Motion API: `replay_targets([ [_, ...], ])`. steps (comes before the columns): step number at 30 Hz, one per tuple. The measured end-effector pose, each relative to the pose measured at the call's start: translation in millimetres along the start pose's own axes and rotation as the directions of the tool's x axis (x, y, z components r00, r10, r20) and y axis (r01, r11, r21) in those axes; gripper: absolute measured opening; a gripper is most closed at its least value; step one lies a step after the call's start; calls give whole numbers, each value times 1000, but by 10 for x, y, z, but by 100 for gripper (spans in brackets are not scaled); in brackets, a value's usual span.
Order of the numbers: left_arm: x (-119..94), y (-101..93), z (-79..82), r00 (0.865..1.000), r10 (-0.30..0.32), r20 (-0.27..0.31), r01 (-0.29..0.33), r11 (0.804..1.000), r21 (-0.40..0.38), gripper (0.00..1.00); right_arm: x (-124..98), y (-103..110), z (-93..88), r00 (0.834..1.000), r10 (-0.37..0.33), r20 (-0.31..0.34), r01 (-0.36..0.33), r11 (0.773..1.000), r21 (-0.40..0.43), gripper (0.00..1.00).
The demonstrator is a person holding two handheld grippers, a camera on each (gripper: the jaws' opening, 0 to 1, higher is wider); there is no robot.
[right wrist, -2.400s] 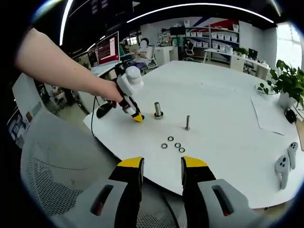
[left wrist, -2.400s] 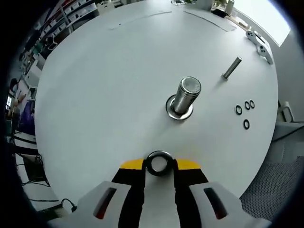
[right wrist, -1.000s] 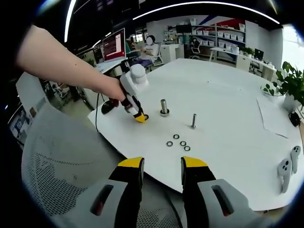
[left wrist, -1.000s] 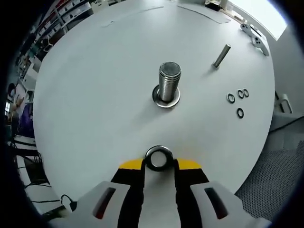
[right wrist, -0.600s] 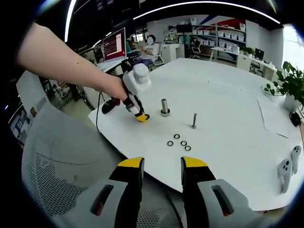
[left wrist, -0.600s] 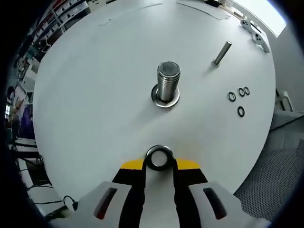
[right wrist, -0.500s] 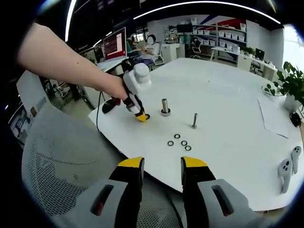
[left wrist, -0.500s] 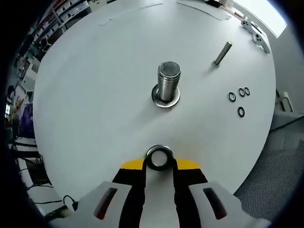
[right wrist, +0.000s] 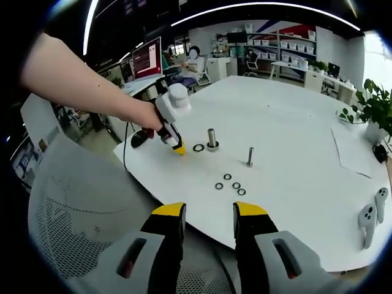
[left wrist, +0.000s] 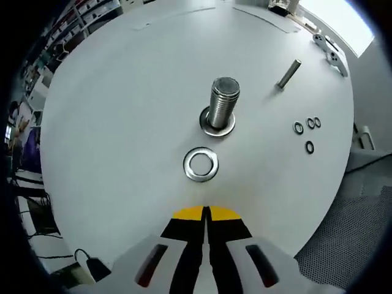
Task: Place the washer onto the threaded stud by aligning its center hole with the stud, sliding it down to the base, and recovering from edge contact or off-axis alignment until the washer reaches the visible bottom stop.
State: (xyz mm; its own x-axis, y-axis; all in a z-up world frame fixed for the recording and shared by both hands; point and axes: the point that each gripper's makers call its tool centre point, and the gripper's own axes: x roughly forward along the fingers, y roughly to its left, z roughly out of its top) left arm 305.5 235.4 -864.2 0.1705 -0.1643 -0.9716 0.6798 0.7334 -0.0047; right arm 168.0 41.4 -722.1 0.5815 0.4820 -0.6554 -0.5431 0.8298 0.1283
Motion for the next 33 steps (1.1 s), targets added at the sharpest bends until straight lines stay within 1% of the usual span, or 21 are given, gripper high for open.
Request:
replay_targets([
  [1,-4,-6,0,1000,3,1,-3,1000,15,0,0,1,1,1000,1,1,-1,1000,1,33],
  [4,8,37,-4,1000,-4,-2,4,1000,-3,0,3,0,0,1000,1,-1,-1,1000,-1,33],
  [7,10,47,-9,999,-32,-19,30,998,-63,0,5,1,-5,1000,2,-4,-2,1000,-3,33],
  [9,21,59,1,999,-38,-29,35,996,-88,0,4,-7,-11,1000,-2,-4,2,1000,-1,33],
  [10,29,58,3,999,-38,-31,35,996,-86,0,3,-9,-11,1000,-3,-3,3,1000,0,33],
  [11,29,49,21,999,-37,-19,36,997,-74,1,1,-11,-7,1000,-4,-1,4,1000,1,33],
  [15,33,16,109,999,-30,13,31,999,-43,8,3,-15,-1,1000,-6,1,6,1000,3,33],
  [18,63,14,182,999,-24,25,24,1000,-5,11,5,-19,-5,1000,-7,0,7,1000,4,33],
  [21,71,17,199,1000,-23,21,23,1000,11,17,6,-18,-6,1000,-7,-3,7,1000,3,33],
  [22,68,39,191,1000,-4,10,4,1000,30,20,6,-20,-7,1000,-8,-4,8,1000,3,33],
  [23,59,97,181,1000,27,4,-27,998,54,25,8,-22,-9,1000,-8,-4,8,1000,5,33],
  [24,63,128,195,999,45,12,-45,996,77,27,8,-25,-9,1000,-10,-3,10,1000,6,33],
  [28,59,123,183,1000,25,11,-25,998,62,29,-1,-31,-1,1000,-14,1,14,1000,10,33],
  [33,79,97,274,999,15,40,-18,998,62,34,-1,-40,2,1000,-18,2,18,1000,13,33],
])
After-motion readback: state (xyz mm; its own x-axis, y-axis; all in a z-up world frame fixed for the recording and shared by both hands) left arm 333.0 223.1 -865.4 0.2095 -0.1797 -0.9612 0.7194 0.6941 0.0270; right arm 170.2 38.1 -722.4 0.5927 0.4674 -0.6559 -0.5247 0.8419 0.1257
